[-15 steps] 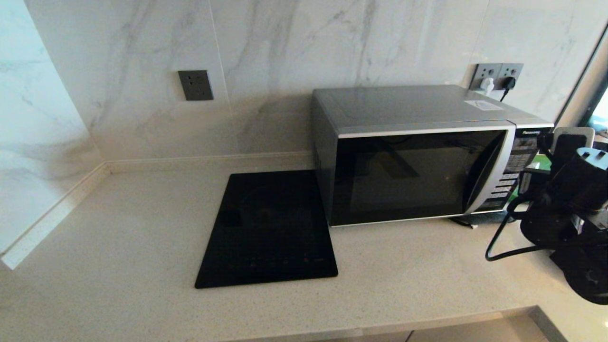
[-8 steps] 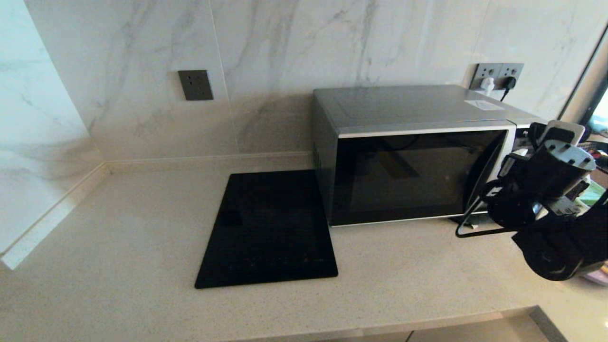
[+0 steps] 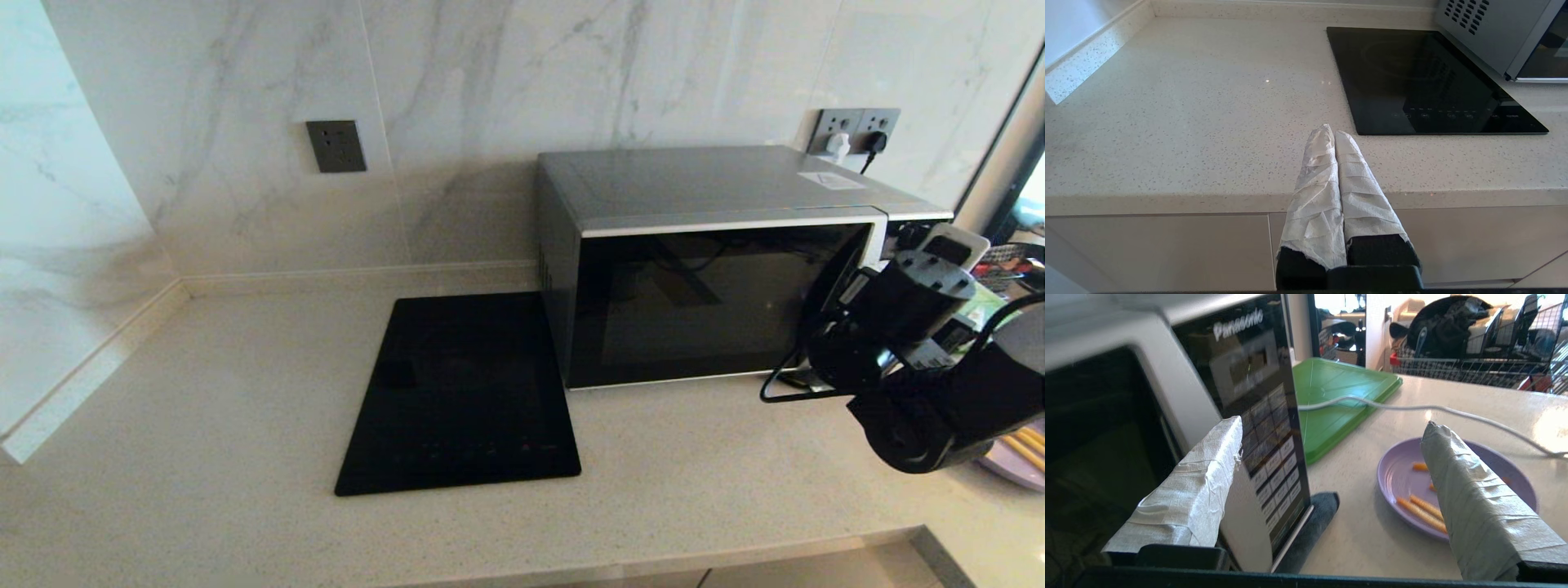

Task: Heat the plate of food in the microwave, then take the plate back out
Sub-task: Open the microwave oven

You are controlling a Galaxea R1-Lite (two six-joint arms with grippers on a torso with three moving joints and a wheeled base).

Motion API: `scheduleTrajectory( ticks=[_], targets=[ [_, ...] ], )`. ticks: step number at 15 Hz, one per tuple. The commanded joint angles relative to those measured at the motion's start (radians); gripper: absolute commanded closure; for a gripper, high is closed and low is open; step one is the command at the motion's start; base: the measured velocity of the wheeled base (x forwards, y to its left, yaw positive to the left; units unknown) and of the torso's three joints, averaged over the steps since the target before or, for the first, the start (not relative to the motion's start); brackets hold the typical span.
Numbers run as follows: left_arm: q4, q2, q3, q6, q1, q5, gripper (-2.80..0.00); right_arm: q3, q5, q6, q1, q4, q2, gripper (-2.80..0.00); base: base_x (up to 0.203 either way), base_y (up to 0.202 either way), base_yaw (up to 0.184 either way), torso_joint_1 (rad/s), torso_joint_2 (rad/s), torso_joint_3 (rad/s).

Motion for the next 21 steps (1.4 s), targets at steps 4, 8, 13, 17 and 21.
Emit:
scheduleTrajectory(
  ticks=[4, 8, 13, 17, 21],
  targets=[
    [-0.001, 0.002, 0.000, 0.000, 0.001, 0.000, 0.00, 0.077, -0.010, -0.004, 0.066, -0.015, 0.002, -2.80, 0.000, 0.000, 0.000, 0.000, 0.00, 0.000],
    [-0.001, 0.002, 0.000, 0.000, 0.001, 0.000, 0.00, 0.079, -0.018, -0.007, 0.090, -0.015, 0.026, -2.80, 0.000, 0.000, 0.000, 0.000, 0.00, 0.000],
    [-0.001, 0.002, 0.000, 0.000, 0.001, 0.000, 0.00, 0.021, -0.019, -0.013, 0.087, -0.014, 0.112, -2.80, 0.000, 0.000, 0.000, 0.000, 0.00, 0.000],
    [-0.001, 0.002, 0.000, 0.000, 0.001, 0.000, 0.00, -0.054, -0.019, -0.022, 0.079, -0.014, 0.170, -2.80, 0.000, 0.000, 0.000, 0.000, 0.00, 0.000],
    [-0.001, 0.002, 0.000, 0.000, 0.001, 0.000, 0.00, -0.101, -0.021, -0.041, 0.044, -0.016, 0.205, -2.80, 0.000, 0.000, 0.000, 0.000, 0.00, 0.000]
  ],
)
